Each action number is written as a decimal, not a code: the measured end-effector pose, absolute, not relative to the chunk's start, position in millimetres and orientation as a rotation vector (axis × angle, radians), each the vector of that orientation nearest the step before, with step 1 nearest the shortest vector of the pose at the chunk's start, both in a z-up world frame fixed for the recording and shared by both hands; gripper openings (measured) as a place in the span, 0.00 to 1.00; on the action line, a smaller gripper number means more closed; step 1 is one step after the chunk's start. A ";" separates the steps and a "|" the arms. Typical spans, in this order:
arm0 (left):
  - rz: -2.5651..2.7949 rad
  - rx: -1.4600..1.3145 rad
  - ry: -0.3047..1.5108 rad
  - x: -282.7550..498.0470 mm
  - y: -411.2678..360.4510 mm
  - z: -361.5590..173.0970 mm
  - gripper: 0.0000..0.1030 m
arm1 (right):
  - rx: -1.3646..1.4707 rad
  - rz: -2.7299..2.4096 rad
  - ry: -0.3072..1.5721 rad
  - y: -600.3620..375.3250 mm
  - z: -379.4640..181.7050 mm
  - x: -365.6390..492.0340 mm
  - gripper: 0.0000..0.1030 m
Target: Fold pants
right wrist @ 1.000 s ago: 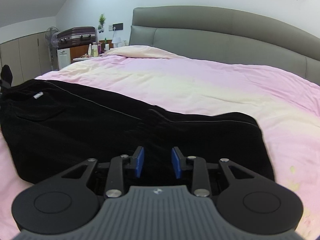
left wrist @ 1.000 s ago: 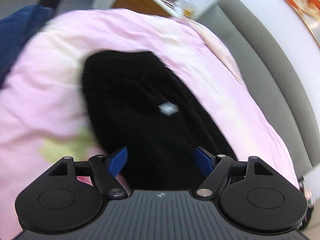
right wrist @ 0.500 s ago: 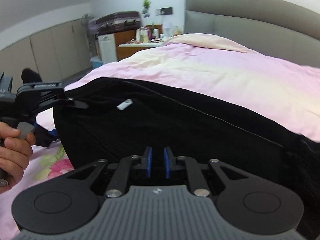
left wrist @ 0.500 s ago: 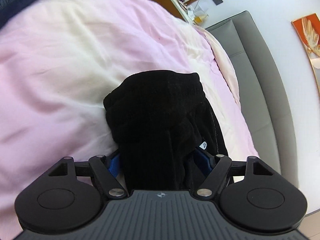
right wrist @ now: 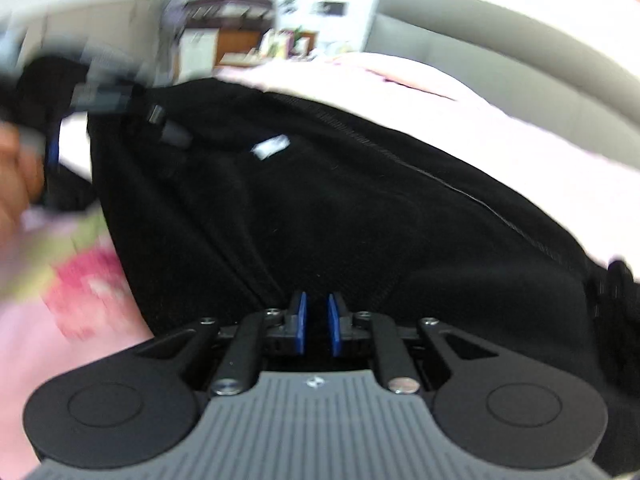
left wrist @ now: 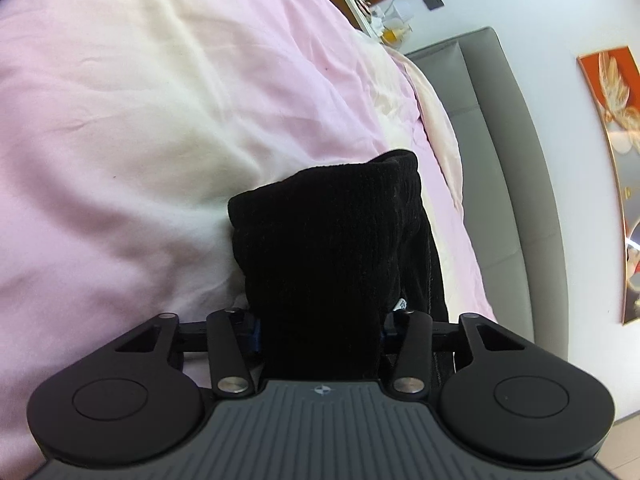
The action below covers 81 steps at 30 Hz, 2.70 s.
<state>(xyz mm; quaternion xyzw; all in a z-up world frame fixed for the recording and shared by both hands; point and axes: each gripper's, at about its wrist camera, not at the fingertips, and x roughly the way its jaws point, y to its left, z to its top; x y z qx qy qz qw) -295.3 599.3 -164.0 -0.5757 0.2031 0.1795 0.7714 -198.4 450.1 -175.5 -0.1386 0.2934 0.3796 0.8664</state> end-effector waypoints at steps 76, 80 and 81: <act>-0.023 -0.867 0.749 -178.2 500.8 -147.3 0.88 | 0.254 0.753 0.821 323.6 -89.2 -55.9 0.60; -0.029 -0.896 0.757 -179.0 494.3 -157.6 0.88 | 0.221 0.779 0.940 359.9 -112.3 -25.0 0.63; -0.031 -0.905 0.759 -178.3 494.6 -159.4 0.88 | 0.212 0.782 0.972 368.1 -118.7 -19.2 0.64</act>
